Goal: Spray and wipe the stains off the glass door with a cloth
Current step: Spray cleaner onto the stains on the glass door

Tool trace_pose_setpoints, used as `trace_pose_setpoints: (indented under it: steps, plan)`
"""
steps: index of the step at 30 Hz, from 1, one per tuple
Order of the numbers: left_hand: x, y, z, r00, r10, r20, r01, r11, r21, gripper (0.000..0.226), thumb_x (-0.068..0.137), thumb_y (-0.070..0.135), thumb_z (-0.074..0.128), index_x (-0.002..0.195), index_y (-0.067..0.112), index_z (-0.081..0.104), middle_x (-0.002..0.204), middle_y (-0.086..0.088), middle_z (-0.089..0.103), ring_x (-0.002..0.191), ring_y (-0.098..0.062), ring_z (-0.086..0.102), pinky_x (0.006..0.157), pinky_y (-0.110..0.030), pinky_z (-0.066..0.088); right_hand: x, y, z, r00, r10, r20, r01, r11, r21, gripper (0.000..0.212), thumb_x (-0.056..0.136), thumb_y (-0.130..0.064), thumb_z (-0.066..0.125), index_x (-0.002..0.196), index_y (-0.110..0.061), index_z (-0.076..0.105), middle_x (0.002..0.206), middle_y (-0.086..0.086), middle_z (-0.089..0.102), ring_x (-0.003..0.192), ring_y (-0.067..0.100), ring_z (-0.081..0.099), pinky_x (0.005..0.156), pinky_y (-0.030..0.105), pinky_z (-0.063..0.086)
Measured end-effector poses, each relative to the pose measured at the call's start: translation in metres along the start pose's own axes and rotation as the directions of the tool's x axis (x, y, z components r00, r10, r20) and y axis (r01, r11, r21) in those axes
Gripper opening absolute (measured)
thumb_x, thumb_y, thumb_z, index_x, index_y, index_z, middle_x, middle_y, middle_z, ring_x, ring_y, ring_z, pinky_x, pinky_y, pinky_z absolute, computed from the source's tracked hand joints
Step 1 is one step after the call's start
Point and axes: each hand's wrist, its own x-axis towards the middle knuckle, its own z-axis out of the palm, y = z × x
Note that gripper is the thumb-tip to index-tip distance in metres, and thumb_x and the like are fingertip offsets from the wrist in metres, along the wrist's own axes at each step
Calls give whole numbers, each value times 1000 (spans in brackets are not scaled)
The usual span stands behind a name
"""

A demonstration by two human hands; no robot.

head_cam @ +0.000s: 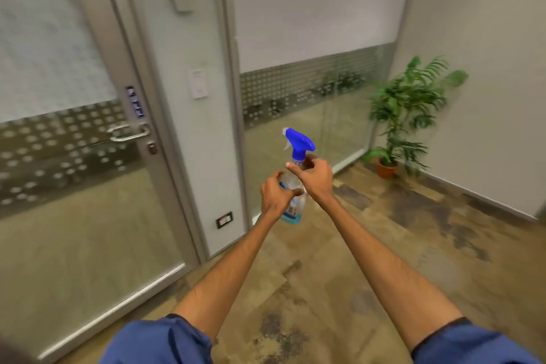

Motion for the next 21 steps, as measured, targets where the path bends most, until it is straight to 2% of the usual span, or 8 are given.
trace_pose_setpoints:
  steps: [4,9,13,16,19,21]
  plan:
    - [19,-22,-64,983,-77,-164,70,996,-46,77,65,26,90,130,6,56,119,-11,68,109,-27,65,96,-41,54,9,-35,71,988,-85,126,77,995,66,30,76,-42,81,85,-17,68,66,-10,60,59,3,55,59,20,46]
    - [47,-52,-136,937,-103,-334,85,994,-67,70,66,22,90,126,7,57,121,-11,68,107,-26,67,96,-41,55,27,-70,160,957,-167,237,140,982,125,33,76,-45,80,87,-17,68,69,-8,64,61,4,57,59,22,48]
    - [74,-75,-199,903,-141,-405,121,990,-76,72,63,24,92,127,8,61,116,-8,71,95,-19,68,83,-26,54,46,-99,230,926,-211,314,172,974,149,37,76,-51,79,88,-18,67,70,-10,62,60,3,55,58,19,40]
    - [91,-85,-251,904,-154,-399,139,988,-67,76,62,26,93,129,8,62,120,-6,70,95,-14,65,81,-21,53,58,-127,277,884,-278,376,236,959,156,36,77,-55,76,86,-23,63,70,-12,61,62,3,57,57,17,39]
    - [103,-91,-303,898,-172,-406,147,985,-90,81,61,23,93,132,5,59,126,-7,68,109,-18,66,95,-33,56,64,-158,320,839,-345,421,276,936,217,39,76,-56,77,93,-23,64,77,-10,66,69,7,62,60,17,43]
    - [106,-94,-334,878,-178,-444,146,984,-105,81,61,20,93,132,4,59,127,-7,67,111,-19,66,98,-37,55,66,-180,348,812,-402,423,294,908,298,45,74,-52,81,101,-21,64,86,-7,69,76,8,65,65,18,49]
